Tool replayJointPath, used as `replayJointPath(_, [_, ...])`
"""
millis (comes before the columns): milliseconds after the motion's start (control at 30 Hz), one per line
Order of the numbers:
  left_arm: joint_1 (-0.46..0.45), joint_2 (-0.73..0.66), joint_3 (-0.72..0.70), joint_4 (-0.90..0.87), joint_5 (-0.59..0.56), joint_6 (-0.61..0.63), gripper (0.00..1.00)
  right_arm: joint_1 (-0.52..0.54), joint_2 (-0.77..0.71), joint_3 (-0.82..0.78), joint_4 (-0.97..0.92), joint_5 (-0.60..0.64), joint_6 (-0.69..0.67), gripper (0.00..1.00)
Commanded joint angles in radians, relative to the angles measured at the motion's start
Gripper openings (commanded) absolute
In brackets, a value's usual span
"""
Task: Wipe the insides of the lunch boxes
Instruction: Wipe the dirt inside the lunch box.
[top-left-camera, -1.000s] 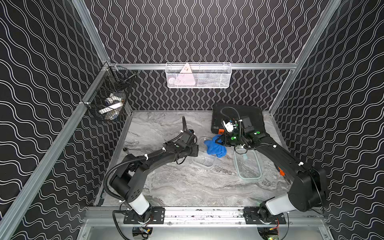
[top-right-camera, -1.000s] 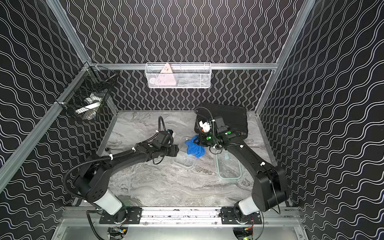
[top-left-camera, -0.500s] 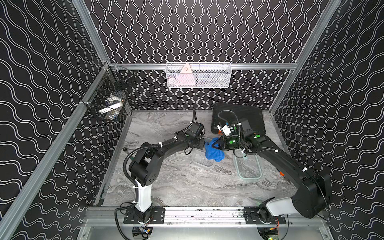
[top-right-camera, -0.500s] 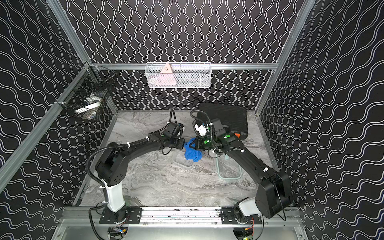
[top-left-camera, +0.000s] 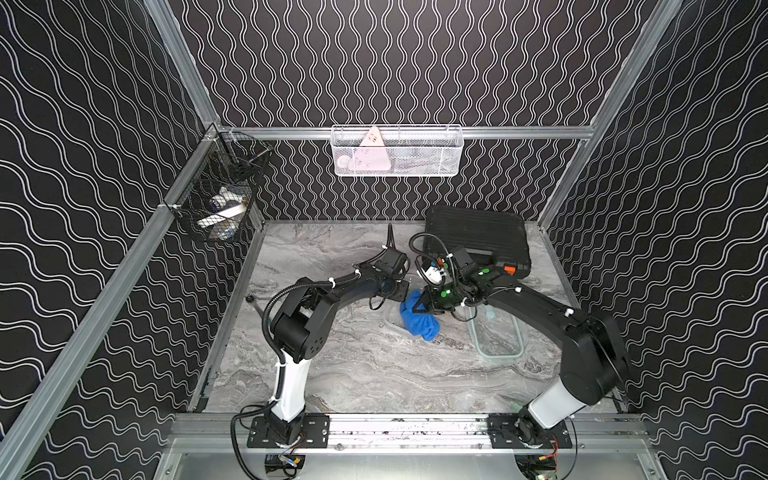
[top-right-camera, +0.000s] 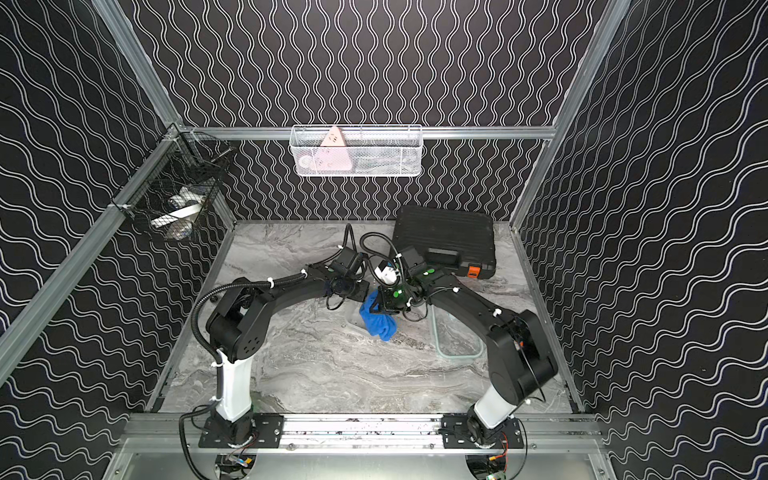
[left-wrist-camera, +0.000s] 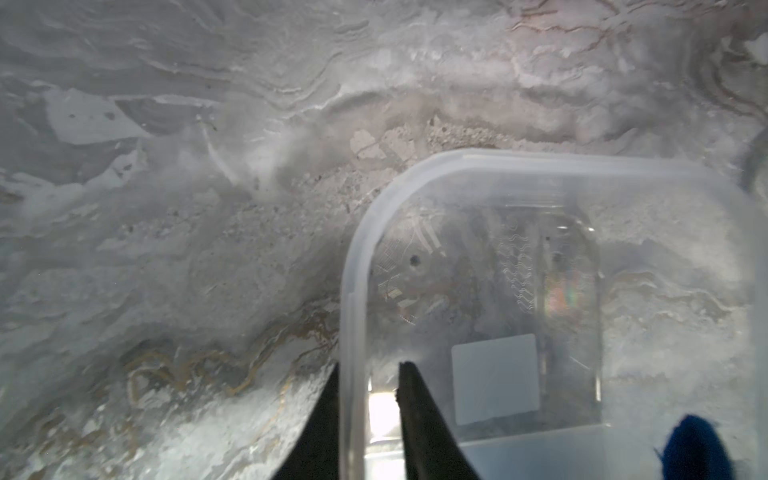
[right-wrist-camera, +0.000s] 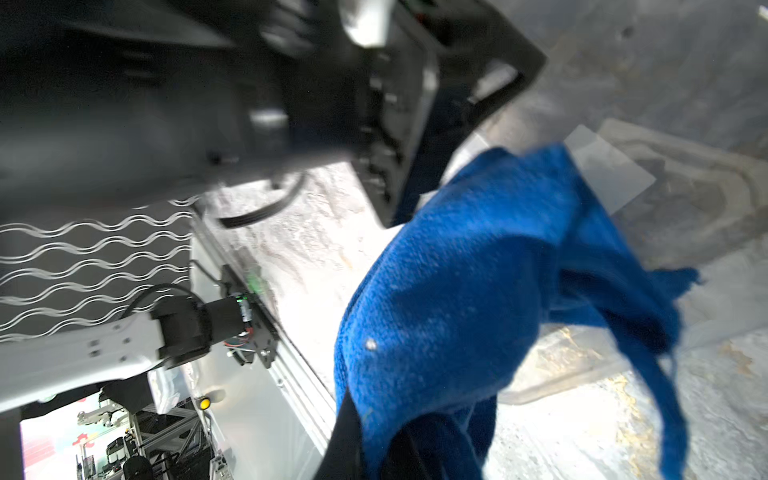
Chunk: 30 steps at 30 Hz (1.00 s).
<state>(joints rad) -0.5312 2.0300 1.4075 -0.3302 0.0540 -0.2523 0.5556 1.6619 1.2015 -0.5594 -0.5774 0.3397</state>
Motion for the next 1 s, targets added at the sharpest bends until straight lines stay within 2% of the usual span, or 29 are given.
replayJointPath(0, [0.001,-0.010,-0.009,0.006,0.021,-0.002,0.15,0.011,0.048,0.011,-0.038,0.062,0.003,0.00])
replayJointPath(267, [0.008,-0.035,-0.043,0.036,0.072,-0.067,0.04,0.038,0.163,0.029,-0.109,0.188,0.003,0.00])
replayJointPath(567, [0.014,-0.071,-0.084,0.051,0.084,-0.114,0.01,0.057,0.247,0.052,-0.204,0.341,-0.042,0.00])
replayJointPath(733, [0.014,-0.078,-0.101,0.073,0.087,-0.141,0.00,0.089,0.267,0.069,-0.197,0.311,-0.047,0.00])
replayJointPath(900, [0.013,-0.079,-0.126,0.107,0.092,-0.181,0.00,0.131,0.282,0.046,-0.065,0.071,0.002,0.00])
replayJointPath(967, [0.015,-0.076,-0.134,0.115,0.093,-0.191,0.00,0.143,0.284,0.034,-0.015,0.037,0.038,0.00])
